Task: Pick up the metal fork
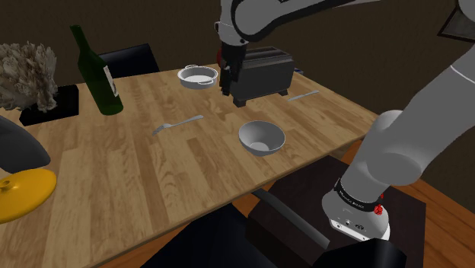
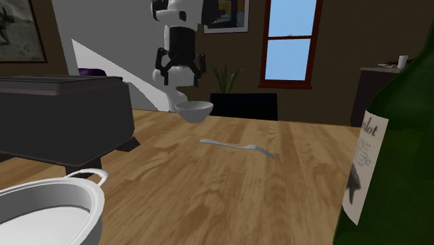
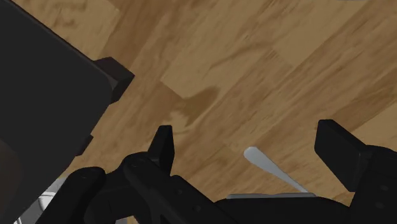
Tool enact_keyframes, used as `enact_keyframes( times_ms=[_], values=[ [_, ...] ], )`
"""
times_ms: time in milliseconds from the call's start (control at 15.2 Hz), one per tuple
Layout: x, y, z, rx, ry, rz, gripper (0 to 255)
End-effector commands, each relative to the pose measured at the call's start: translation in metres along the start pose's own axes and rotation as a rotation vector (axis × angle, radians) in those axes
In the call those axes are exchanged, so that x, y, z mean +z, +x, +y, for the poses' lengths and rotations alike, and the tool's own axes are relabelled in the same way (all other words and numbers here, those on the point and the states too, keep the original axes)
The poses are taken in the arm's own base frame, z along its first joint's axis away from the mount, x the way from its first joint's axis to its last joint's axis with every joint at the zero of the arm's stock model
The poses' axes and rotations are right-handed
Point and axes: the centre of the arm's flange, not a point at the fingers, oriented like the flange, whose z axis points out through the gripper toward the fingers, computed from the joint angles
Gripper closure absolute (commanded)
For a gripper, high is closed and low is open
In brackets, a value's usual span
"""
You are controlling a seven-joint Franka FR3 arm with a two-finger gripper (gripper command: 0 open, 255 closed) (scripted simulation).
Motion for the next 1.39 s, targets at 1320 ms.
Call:
enact_keyframes(
  times_ms=[1320],
  values=[
    [0.128,0.180,-0.118,-0.464,0.057,0.077,0]
  ],
)
